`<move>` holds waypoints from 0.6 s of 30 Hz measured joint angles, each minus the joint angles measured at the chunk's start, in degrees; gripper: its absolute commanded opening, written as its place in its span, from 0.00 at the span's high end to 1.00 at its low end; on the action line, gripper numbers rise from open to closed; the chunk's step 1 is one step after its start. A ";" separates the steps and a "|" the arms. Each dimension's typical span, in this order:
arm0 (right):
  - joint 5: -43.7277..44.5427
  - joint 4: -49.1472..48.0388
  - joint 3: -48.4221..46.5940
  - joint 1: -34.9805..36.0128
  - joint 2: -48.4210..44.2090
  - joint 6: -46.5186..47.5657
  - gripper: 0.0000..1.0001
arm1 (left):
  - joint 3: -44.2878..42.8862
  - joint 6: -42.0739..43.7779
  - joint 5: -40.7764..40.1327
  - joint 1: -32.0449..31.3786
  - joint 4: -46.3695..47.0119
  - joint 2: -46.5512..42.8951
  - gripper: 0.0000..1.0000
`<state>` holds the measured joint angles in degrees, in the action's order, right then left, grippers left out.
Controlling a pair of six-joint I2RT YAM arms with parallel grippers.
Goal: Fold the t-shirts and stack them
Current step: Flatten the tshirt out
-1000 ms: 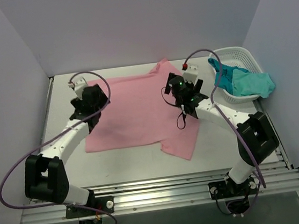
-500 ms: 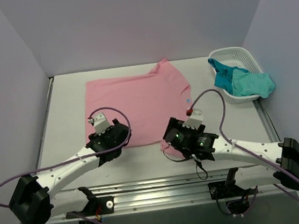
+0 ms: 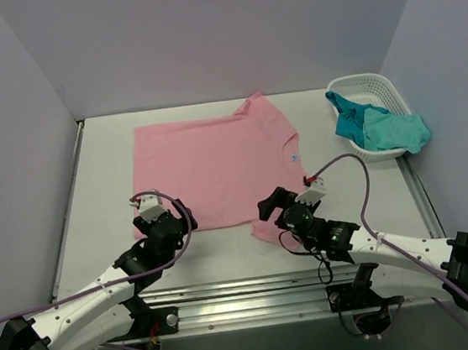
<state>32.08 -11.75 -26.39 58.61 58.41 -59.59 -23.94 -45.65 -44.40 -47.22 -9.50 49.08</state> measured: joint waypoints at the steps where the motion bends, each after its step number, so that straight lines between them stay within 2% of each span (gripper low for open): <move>1: -1.66 -3.10 1.79 -2.49 -0.22 1.31 0.10 | 0.17 1.57 0.39 0.00 2.71 0.24 0.06; 2: -1.97 -5.38 3.65 -4.79 -0.63 2.05 0.08 | 0.76 3.13 0.94 0.00 6.45 0.31 0.06; 3: -1.92 -5.97 4.79 -5.75 -1.03 2.45 0.01 | 1.25 3.80 1.31 0.00 8.74 0.31 0.06; 6: -2.08 -6.01 5.11 -6.08 -1.86 3.45 0.01 | 1.22 3.85 1.55 0.02 10.38 1.14 0.06; 9: 1.16 6.56 -2.73 -5.16 0.96 -0.42 0.01 | -2.16 -0.13 -1.14 0.02 3.85 4.37 0.06; 12: 7.63 21.92 -12.33 -2.08 5.25 -10.49 0.00 | -5.84 -5.60 -4.98 0.04 -3.91 7.02 0.06; 16: 10.64 37.46 -14.29 2.78 6.01 -23.45 0.00 | -6.54 -10.99 -7.72 0.07 -10.01 7.58 0.06; 18: 10.25 41.48 -13.73 3.85 6.97 -27.19 0.00 | -6.54 -13.92 -8.72 0.09 -12.90 7.82 0.06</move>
<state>42.33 29.74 -40.12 62.46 65.39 -86.78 -30.48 -59.57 -53.12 -47.13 -22.39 56.90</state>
